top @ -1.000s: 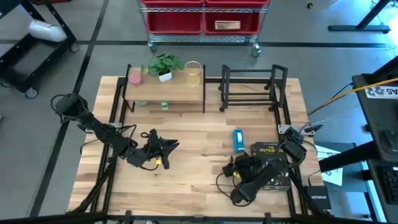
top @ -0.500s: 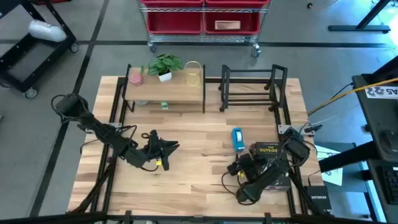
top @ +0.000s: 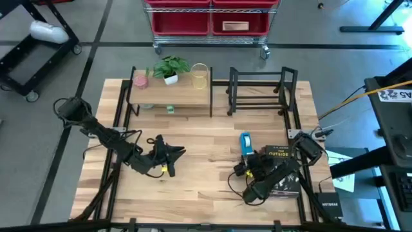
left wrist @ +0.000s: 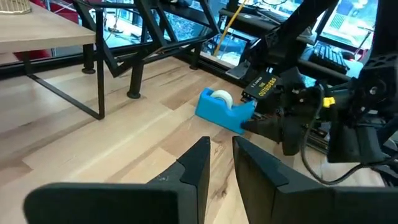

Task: Stock shelves
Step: Put the blue tape dispenser under the shelf, then put the black book on the bookshelf

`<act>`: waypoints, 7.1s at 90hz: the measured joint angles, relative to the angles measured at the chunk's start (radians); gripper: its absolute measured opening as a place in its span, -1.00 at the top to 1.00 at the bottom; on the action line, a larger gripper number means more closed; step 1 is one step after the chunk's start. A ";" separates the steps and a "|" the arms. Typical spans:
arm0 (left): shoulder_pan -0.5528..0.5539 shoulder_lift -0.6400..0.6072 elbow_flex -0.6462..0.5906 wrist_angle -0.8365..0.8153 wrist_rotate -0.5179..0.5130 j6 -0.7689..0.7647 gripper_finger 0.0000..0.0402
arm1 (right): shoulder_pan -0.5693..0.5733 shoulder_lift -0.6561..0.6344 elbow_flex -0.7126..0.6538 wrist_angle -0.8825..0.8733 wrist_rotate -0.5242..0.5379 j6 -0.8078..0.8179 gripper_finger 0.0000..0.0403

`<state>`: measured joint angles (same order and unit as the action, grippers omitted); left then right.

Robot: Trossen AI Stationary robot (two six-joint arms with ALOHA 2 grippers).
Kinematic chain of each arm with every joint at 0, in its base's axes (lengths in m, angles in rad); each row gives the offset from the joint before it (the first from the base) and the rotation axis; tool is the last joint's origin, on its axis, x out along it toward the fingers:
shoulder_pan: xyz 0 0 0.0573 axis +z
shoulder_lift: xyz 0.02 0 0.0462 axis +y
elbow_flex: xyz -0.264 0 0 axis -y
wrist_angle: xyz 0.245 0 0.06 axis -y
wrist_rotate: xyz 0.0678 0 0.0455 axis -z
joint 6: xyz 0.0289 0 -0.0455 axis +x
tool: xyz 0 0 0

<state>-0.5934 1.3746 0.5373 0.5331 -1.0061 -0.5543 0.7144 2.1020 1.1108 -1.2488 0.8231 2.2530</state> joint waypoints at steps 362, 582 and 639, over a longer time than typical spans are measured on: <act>-0.258 -0.143 0.001 0.080 -0.141 0.206 0.73 | -0.765 0.260 0.532 1.063 0.182 -1.432 -0.23; 0.181 0.403 0.181 0.392 0.487 0.076 0.73 | 0.167 -0.259 -0.016 0.485 -0.218 -0.704 -0.23; 0.203 0.409 0.190 0.171 0.577 -0.073 0.73 | -0.007 -0.401 0.059 0.515 -0.296 -1.179 -0.23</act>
<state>-0.3906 1.7840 0.7273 0.7041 -0.4289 -0.6269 0.7074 1.7007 1.1697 -0.7336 0.5276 1.0744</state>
